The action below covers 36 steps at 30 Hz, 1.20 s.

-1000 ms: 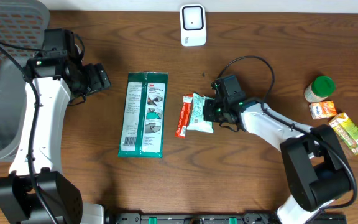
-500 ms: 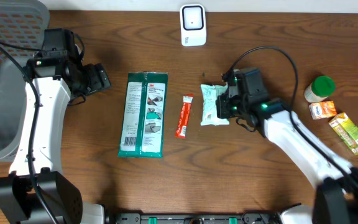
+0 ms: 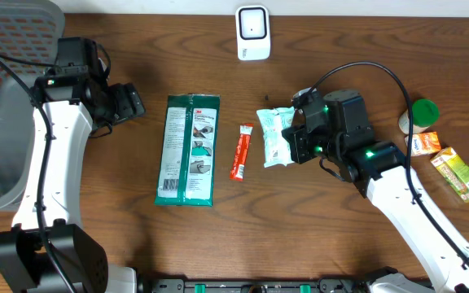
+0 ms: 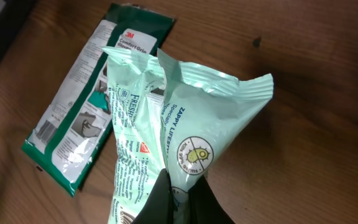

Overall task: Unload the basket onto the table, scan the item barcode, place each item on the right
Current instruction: 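Lift the wipes pouch and carry it up to the scanner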

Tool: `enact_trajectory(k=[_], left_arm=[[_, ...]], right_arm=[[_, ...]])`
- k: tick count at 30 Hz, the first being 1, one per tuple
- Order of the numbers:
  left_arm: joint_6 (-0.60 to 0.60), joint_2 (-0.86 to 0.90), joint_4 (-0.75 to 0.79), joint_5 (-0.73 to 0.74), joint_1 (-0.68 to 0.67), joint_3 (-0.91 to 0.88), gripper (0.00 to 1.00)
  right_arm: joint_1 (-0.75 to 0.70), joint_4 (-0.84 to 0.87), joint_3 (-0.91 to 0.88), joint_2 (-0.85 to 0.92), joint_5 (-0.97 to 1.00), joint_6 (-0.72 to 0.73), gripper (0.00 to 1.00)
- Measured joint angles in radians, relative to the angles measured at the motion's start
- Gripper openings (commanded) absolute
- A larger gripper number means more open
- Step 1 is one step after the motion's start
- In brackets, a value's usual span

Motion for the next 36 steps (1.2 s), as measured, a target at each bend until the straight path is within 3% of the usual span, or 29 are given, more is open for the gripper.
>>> enact_trajectory(k=[36], left_arm=[[0.000, 0.000, 0.000, 0.000, 0.000, 0.000, 0.92]], right_arm=[[0.000, -0.077, 0.000, 0.000, -0.029, 0.000, 0.01]])
